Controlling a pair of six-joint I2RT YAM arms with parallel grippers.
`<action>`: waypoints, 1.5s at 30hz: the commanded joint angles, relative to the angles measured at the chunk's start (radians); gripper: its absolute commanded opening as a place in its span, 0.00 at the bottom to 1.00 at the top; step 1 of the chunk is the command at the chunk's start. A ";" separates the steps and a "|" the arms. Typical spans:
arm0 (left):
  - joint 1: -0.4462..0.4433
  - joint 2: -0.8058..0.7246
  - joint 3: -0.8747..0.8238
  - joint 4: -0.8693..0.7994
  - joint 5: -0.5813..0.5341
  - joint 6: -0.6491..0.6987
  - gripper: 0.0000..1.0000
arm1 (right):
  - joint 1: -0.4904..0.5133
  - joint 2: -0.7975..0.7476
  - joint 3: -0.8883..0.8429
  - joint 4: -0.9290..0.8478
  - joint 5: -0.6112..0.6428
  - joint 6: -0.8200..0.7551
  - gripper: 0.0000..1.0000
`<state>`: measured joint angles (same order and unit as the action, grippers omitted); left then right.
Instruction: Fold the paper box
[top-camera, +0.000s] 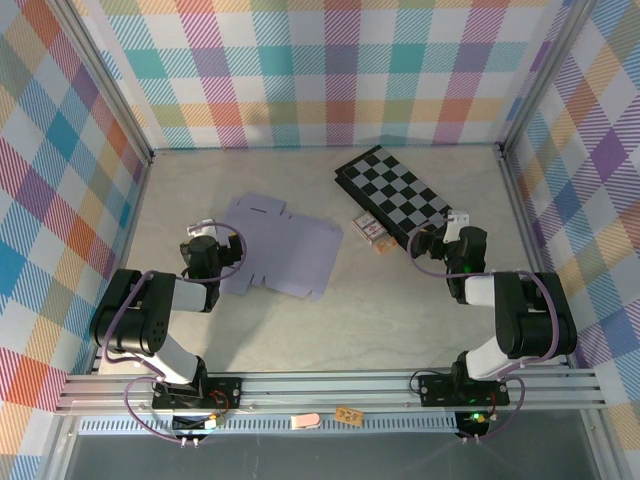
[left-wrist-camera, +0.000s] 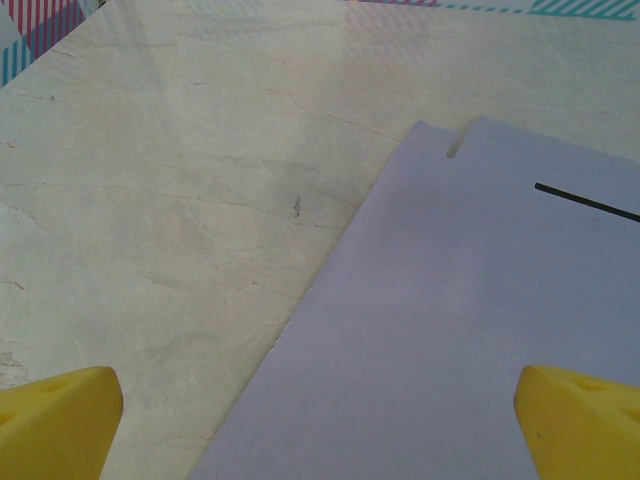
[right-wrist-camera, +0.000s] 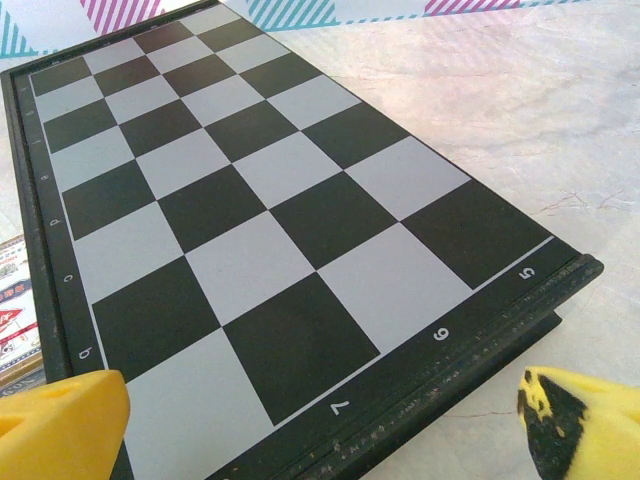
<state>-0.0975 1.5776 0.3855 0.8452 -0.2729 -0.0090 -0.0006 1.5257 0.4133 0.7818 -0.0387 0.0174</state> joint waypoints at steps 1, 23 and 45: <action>-0.005 0.001 0.010 0.042 -0.005 0.010 1.00 | -0.004 0.006 0.015 0.010 -0.017 -0.008 0.99; -0.160 -0.342 0.194 -0.300 -0.312 0.062 1.00 | 0.048 -0.350 0.239 -0.328 0.256 0.011 0.99; 0.258 -0.153 0.735 -1.705 0.471 -0.621 0.61 | 0.400 -0.039 0.931 -1.484 -0.278 0.744 0.81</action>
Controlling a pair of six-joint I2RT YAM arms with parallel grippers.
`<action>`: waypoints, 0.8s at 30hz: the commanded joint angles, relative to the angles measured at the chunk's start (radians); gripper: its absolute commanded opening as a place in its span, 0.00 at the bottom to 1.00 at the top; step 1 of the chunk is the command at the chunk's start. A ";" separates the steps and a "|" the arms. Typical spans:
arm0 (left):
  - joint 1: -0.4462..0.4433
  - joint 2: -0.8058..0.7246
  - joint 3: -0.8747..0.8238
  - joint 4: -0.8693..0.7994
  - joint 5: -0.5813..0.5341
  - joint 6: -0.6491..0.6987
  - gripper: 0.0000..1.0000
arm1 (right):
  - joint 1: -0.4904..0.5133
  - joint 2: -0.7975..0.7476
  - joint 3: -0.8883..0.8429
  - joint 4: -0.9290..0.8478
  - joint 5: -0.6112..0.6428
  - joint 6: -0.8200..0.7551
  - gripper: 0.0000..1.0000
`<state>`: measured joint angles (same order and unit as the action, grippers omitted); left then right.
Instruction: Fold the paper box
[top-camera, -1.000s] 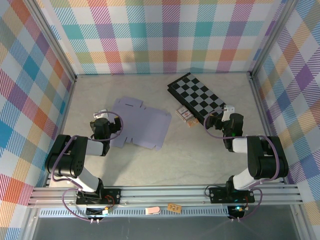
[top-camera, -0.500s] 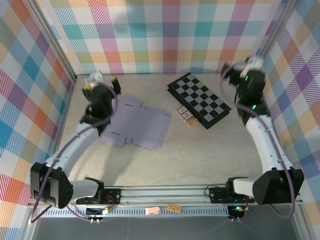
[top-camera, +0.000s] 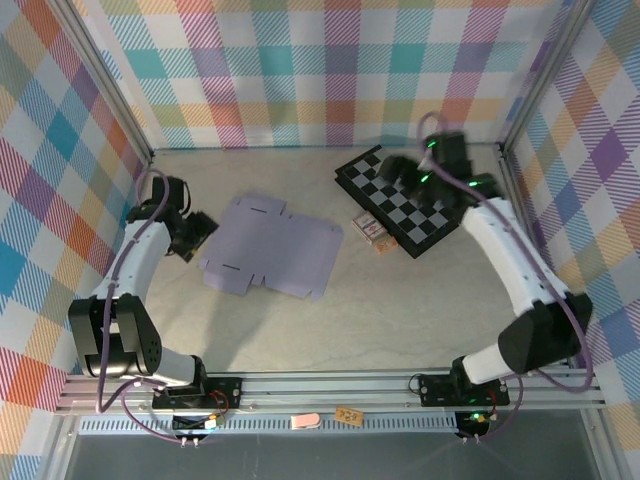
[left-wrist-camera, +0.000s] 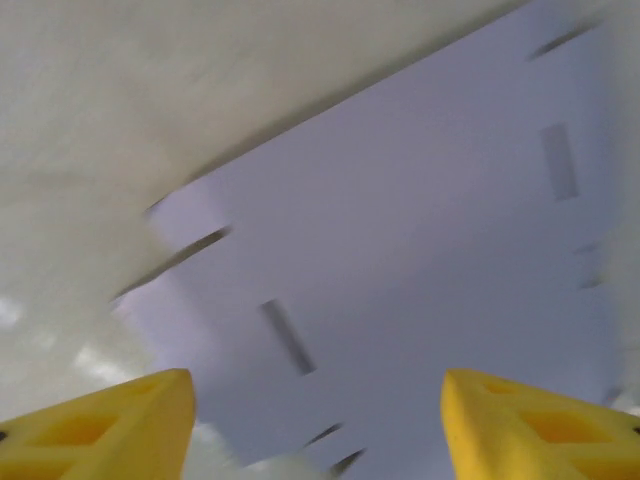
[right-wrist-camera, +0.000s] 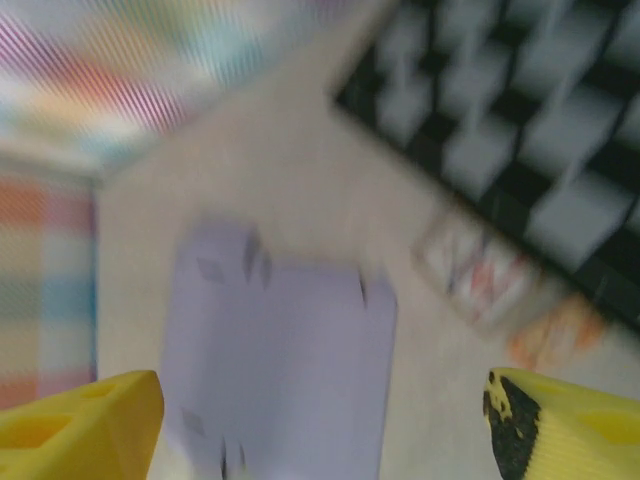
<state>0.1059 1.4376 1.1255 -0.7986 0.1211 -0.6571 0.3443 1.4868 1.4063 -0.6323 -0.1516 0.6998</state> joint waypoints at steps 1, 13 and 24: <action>0.072 0.003 -0.019 -0.054 0.073 0.033 0.58 | 0.078 0.012 -0.094 -0.046 -0.186 0.074 0.79; 0.106 0.154 -0.073 0.077 0.123 0.156 0.47 | 0.166 0.171 -0.215 0.113 -0.302 0.150 0.77; 0.163 0.194 -0.048 0.185 0.154 0.197 0.51 | 0.173 0.328 -0.119 0.116 -0.355 0.137 0.75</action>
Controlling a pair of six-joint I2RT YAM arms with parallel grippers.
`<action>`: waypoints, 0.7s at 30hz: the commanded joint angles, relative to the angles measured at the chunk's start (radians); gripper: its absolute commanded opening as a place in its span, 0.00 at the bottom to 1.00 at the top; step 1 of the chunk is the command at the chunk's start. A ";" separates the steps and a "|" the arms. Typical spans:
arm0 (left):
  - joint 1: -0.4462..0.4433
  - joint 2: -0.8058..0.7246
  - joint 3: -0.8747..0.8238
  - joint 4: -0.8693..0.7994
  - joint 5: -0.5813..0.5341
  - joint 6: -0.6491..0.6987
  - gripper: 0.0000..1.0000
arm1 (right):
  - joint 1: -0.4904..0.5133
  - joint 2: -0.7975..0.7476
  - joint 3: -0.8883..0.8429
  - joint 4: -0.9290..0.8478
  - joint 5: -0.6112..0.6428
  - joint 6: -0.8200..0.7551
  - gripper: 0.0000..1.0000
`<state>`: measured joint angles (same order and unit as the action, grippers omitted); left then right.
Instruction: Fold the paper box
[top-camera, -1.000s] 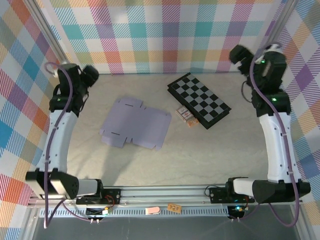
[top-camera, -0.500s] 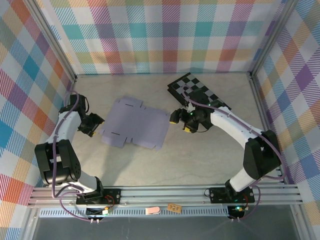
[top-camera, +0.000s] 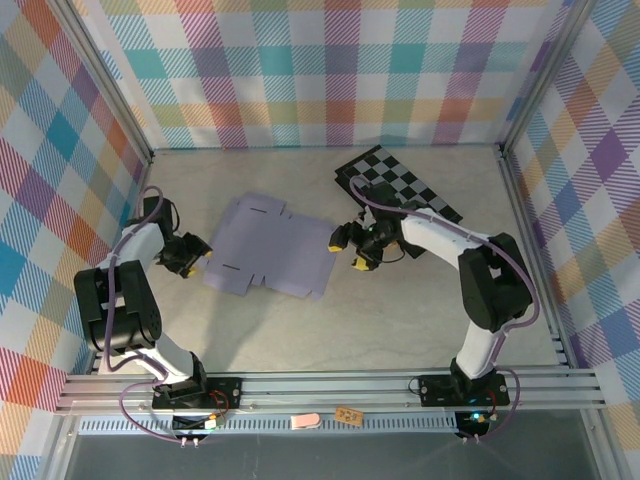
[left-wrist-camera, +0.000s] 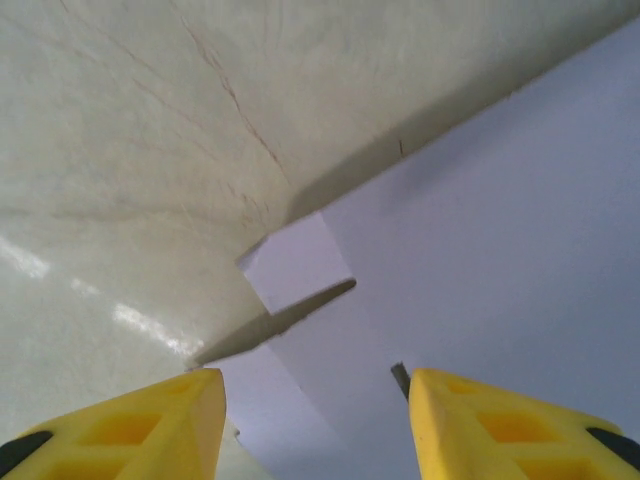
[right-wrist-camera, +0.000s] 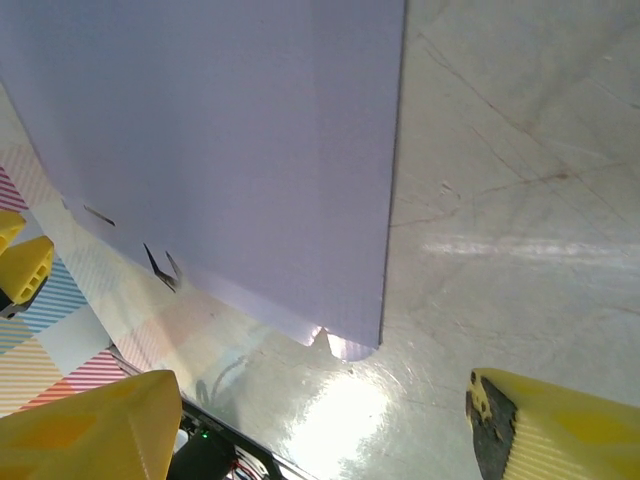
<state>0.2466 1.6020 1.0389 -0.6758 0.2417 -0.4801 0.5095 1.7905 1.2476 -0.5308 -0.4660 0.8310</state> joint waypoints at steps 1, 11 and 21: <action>0.022 0.056 0.067 0.074 0.038 0.020 0.51 | 0.009 0.036 0.045 0.017 -0.047 0.008 0.75; 0.023 0.320 0.262 0.158 0.157 0.143 0.50 | 0.022 0.148 0.133 -0.026 -0.068 -0.001 0.75; 0.021 0.422 0.285 0.145 0.301 0.215 0.49 | 0.024 0.267 0.249 -0.091 -0.084 -0.025 0.76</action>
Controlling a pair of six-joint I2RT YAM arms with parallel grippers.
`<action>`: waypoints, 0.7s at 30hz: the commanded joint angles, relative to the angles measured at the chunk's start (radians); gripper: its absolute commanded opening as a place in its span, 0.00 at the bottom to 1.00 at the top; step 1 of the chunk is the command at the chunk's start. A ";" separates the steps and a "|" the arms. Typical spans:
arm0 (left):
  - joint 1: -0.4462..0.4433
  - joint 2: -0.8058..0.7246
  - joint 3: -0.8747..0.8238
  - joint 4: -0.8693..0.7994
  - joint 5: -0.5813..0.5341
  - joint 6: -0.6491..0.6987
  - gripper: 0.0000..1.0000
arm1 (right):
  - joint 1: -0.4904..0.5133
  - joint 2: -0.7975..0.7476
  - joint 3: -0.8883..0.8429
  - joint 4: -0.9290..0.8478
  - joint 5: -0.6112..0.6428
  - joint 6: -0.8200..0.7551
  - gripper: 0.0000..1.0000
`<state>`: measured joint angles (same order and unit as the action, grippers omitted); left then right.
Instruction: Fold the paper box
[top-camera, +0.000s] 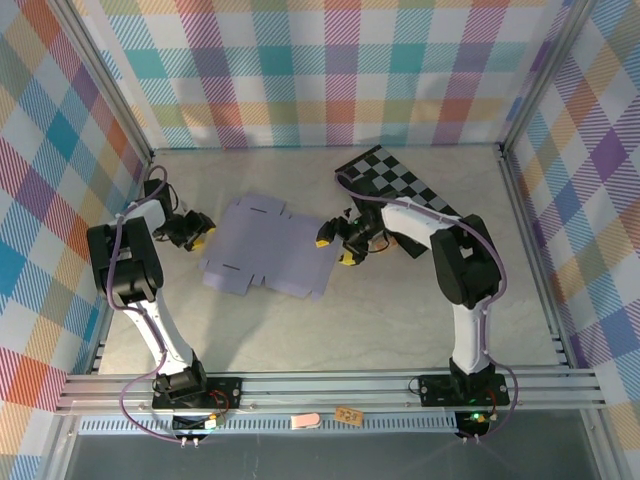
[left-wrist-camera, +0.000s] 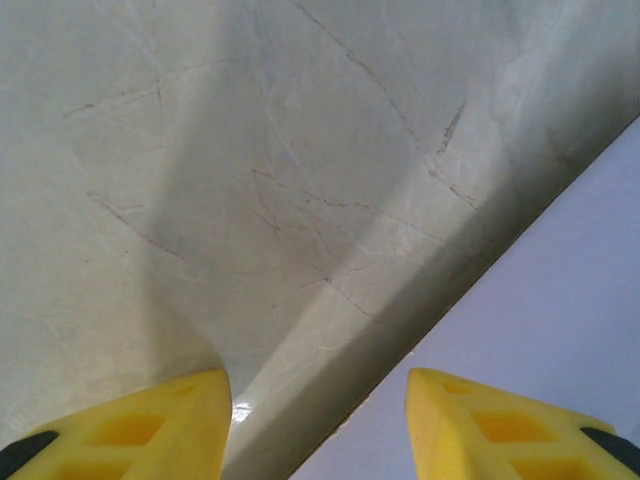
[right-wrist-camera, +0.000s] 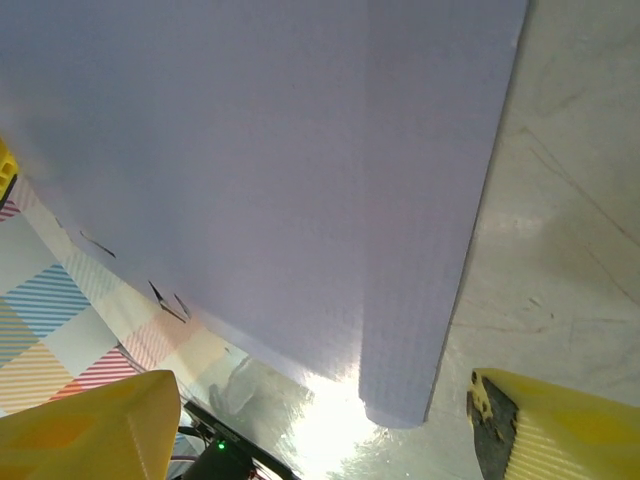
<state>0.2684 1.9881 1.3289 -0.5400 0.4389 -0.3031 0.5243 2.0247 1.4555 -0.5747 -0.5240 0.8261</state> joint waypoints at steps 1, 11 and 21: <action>-0.001 0.036 -0.015 0.011 0.128 0.042 0.49 | 0.008 0.051 0.058 -0.060 -0.023 -0.028 0.76; -0.008 -0.020 -0.117 0.035 0.319 0.066 0.49 | -0.016 0.212 0.289 -0.263 0.025 -0.194 0.76; -0.027 -0.110 -0.178 0.035 0.377 0.044 0.46 | -0.069 0.310 0.424 -0.331 -0.014 -0.249 0.76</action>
<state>0.2573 1.9423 1.1790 -0.4713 0.7456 -0.2501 0.4652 2.2940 1.8244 -0.8570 -0.5194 0.6243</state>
